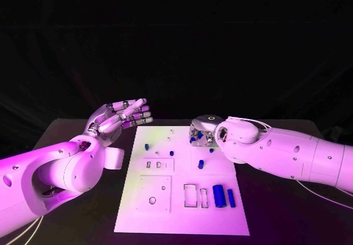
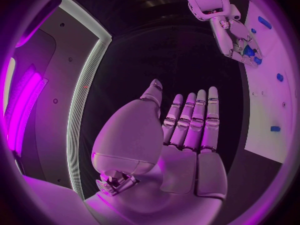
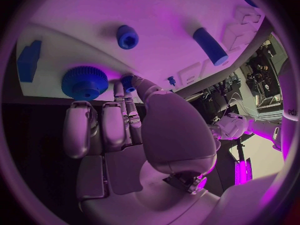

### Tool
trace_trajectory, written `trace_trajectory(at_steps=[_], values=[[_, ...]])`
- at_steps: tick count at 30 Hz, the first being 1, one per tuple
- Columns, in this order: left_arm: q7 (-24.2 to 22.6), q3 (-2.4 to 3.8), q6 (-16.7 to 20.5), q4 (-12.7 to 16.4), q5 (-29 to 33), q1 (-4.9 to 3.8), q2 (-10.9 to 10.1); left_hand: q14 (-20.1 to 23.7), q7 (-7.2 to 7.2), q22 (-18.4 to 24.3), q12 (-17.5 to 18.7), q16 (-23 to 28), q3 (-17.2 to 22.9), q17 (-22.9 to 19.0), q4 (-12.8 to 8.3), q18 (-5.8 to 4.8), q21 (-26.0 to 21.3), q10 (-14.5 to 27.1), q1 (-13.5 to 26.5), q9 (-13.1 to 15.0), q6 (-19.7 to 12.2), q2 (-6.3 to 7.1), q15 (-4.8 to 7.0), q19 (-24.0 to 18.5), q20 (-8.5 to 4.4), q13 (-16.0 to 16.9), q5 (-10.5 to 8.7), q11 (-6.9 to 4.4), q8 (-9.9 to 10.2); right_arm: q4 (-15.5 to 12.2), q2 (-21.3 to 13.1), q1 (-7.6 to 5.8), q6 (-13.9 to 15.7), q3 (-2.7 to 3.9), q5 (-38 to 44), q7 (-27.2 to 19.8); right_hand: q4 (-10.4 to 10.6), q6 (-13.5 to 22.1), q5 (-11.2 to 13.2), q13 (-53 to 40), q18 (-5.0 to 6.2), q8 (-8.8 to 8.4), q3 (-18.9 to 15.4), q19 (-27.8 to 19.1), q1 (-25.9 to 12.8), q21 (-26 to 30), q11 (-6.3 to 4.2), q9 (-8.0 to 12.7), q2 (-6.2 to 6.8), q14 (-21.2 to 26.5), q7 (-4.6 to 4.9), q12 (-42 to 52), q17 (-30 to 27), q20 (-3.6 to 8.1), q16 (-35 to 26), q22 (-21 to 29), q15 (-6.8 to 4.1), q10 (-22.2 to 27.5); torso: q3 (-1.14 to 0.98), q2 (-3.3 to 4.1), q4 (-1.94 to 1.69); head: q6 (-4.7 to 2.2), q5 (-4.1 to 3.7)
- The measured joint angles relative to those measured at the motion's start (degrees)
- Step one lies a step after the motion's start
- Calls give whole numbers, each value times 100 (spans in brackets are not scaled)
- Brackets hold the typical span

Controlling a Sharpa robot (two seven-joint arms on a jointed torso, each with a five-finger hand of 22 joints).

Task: Assemble the parts on the task board

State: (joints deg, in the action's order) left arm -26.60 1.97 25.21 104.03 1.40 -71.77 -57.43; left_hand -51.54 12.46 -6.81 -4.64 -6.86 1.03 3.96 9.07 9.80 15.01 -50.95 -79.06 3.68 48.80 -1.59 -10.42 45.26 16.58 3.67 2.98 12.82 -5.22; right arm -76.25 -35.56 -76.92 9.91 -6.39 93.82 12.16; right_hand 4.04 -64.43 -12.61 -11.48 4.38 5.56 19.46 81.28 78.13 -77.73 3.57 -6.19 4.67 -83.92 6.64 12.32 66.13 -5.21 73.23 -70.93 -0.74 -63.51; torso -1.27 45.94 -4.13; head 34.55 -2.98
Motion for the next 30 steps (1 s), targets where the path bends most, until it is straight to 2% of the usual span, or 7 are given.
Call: trace_trajectory(at_steps=[4,7,11,13,21,30], values=[[13,0,-1,-1,0,-4,-6,0,-2,0,0,0,0,0,0,1,0,0,0,0,-44,0,0,0,0,0,0,0,0,-10,-12,1,52,-2,-5,-3,-63,-93,34,26,0,57,111,30,23,-47,-28,-35,-22,0,-7,-36,24,30,26,-93,0,-91,0,3,0,7,13],[34,0,-1,-6,0,-5,-13,0,-2,0,0,0,0,0,-31,1,0,0,0,0,-43,0,0,0,0,0,0,0,0,-63,-51,10,152,-9,-6,-24,-97,-102,-26,56,0,86,145,30,54,-47,-10,-35,-5,0,-3,-81,6,30,26,-93,0,-110,0,3,1,8,33],[64,0,0,-16,0,-7,-17,0,-2,0,0,0,1,0,-32,1,0,0,0,0,-43,0,0,0,0,0,0,0,0,-148,-80,14,371,-6,-12,-77,-102,-129,-49,85,0,88,183,30,54,-49,-38,-35,-5,0,11,-96,5,31,26,-119,0,-140,1,3,-3,-15,45],[79,0,0,-25,1,-7,-21,0,-2,0,0,0,1,0,-33,0,0,0,0,0,-43,0,0,0,0,1,0,0,0,-149,-50,13,521,3,-16,-102,-118,-131,-65,88,0,88,200,30,55,-71,-19,-35,-4,0,12,-134,11,30,26,-134,0,-161,2,4,-6,-28,46],[109,0,-11,-64,1,-8,-35,0,0,5,0,0,1,1,-32,1,0,0,0,0,23,0,0,0,0,1,0,0,0,142,268,9,1040,9,-9,-156,-135,-131,-115,109,0,84,216,30,63,-98,-18,-35,4,0,13,-169,44,30,59,-191,0,-161,5,21,-18,-68,31],[116,0,-39,-84,1,-8,-41,0,0,5,0,0,1,1,-32,1,0,0,0,1,23,0,0,0,0,1,0,0,0,504,663,15,1440,12,11,-133,-151,-129,-115,127,1,77,231,30,70,-132,-17,-35,12,0,11,-198,65,30,81,-229,0,-161,2,40,-30,-59,8]])
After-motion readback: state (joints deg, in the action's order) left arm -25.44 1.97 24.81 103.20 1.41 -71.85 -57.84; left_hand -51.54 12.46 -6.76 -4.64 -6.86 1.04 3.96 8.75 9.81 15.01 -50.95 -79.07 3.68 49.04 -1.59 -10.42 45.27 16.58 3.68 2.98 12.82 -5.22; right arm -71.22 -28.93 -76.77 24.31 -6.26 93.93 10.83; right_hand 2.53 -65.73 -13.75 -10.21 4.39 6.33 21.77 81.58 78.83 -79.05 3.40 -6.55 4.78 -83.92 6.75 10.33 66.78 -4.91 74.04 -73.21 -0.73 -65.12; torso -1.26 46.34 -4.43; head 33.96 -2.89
